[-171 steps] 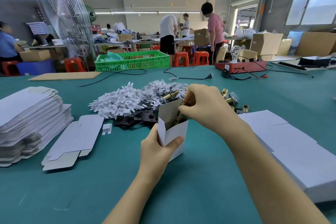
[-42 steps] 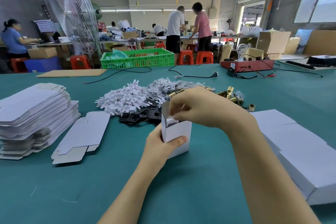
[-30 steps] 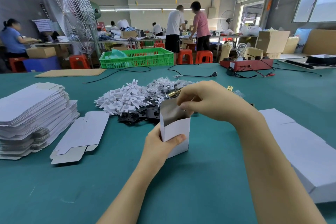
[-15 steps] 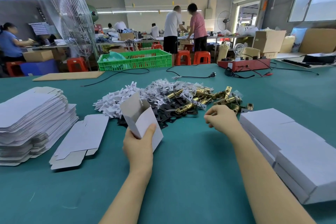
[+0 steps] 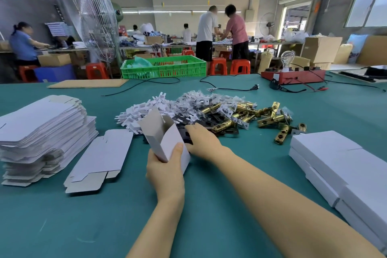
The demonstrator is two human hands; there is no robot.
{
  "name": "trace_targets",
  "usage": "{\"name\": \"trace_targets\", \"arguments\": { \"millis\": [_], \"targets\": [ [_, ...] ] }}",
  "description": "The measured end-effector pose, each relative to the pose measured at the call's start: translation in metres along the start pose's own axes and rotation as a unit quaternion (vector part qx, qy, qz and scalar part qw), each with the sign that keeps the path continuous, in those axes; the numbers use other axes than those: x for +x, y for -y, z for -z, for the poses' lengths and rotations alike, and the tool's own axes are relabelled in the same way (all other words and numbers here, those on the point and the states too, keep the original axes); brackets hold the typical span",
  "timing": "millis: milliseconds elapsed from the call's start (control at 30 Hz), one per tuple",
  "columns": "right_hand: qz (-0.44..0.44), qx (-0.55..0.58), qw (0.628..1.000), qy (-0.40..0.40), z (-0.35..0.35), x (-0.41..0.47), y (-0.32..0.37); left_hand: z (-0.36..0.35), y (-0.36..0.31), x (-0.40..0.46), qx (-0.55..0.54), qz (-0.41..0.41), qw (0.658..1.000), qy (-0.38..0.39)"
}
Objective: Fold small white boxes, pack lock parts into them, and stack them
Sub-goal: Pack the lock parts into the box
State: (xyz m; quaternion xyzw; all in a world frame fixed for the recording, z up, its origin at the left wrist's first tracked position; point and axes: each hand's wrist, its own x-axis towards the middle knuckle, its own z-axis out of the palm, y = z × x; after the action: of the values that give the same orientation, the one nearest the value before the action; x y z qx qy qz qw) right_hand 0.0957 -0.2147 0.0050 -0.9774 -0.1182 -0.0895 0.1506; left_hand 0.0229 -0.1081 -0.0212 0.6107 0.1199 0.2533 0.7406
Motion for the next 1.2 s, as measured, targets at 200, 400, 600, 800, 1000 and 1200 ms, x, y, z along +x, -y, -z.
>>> {"name": "trace_targets", "arguments": {
  "millis": [200,400,600,800,1000,1200],
  "targets": [
    [-0.015,-0.054,0.996,-0.068,-0.017,0.006,0.006,-0.001,0.001,0.002,-0.006,0.005,1.0,0.006],
    [-0.011,0.015,0.996,-0.086,-0.01,-0.003,-0.002,-0.001,0.001,0.0,-0.011,0.009,1.0,0.012],
    [-0.038,0.144,0.975,-0.164,0.003,-0.023,-0.017,-0.001,0.0,-0.002,-0.003,0.005,1.0,0.021],
    [-0.003,0.131,0.985,-0.115,0.011,-0.043,-0.027,-0.001,-0.001,-0.002,0.008,-0.001,0.999,0.033],
    [-0.087,0.283,0.95,-0.097,0.016,-0.048,-0.024,0.0,-0.004,-0.004,0.001,-0.001,0.999,0.046],
    [-0.24,0.814,0.52,-0.091,0.05,-0.059,-0.036,0.001,-0.007,-0.007,-0.015,0.001,0.997,0.077]
  ]
}}
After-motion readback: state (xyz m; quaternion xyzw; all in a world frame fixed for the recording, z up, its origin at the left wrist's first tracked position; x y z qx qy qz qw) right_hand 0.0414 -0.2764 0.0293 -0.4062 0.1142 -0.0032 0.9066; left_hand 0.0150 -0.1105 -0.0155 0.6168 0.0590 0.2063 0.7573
